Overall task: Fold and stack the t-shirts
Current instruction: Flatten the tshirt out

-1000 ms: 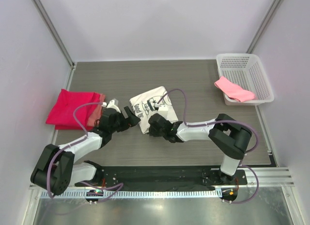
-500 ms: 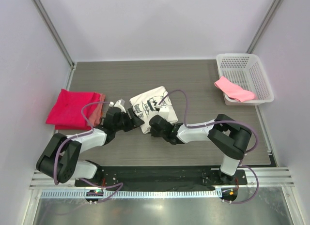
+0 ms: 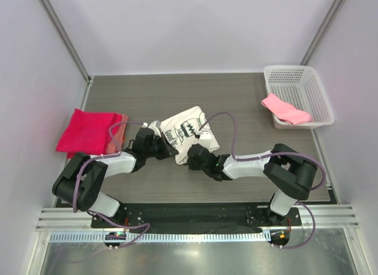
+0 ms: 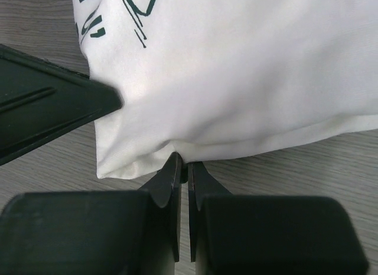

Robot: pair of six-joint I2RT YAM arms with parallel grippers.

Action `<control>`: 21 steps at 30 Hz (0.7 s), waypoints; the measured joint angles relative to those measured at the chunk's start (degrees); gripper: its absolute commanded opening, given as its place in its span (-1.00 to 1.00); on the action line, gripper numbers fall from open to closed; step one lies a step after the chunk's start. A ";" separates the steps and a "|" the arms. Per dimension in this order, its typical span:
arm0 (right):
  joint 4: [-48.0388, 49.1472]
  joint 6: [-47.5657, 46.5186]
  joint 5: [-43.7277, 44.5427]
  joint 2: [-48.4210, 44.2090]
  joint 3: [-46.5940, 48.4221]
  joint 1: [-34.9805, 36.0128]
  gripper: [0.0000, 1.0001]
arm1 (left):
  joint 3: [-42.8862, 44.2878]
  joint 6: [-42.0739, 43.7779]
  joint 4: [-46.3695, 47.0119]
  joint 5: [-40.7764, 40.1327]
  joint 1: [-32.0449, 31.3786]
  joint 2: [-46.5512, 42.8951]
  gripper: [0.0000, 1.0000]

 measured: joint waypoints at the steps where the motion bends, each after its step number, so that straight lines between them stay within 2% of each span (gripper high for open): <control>1: -0.04 0.11 0.20 -0.61 -0.39 0.00 -0.98 | 0.09 0.09 -0.02 0.33 0.00 0.04 -1.00; 7: -1.14 1.03 1.84 -3.67 -2.49 0.02 -0.98 | 0.83 0.87 -1.25 0.92 -0.11 -1.20 -1.00; 9: -1.68 1.46 2.91 -5.60 -3.82 0.07 -0.85 | 2.05 0.94 -3.91 0.81 -0.11 -3.28 -1.00; 14: -0.31 3.50 5.29 -12.31 -6.64 0.13 -0.79 | 10.03 -0.28 -14.67 0.00 -0.98 -10.88 -1.00; 17: 0.92 4.17 6.75 -16.96 -7.45 0.24 -0.41 | 16.41 -0.57 -21.99 -1.95 -1.22 -14.10 -1.00; 18: 0.44 4.09 7.10 -18.23 -8.07 0.28 -0.15 | 18.45 -0.57 -23.47 -3.06 -1.09 -14.78 -1.00; 21: -2.23 4.13 7.87 -19.69 -11.17 0.28 0.00 | 24.94 -0.52 -26.60 -5.79 -0.42 -16.22 -1.00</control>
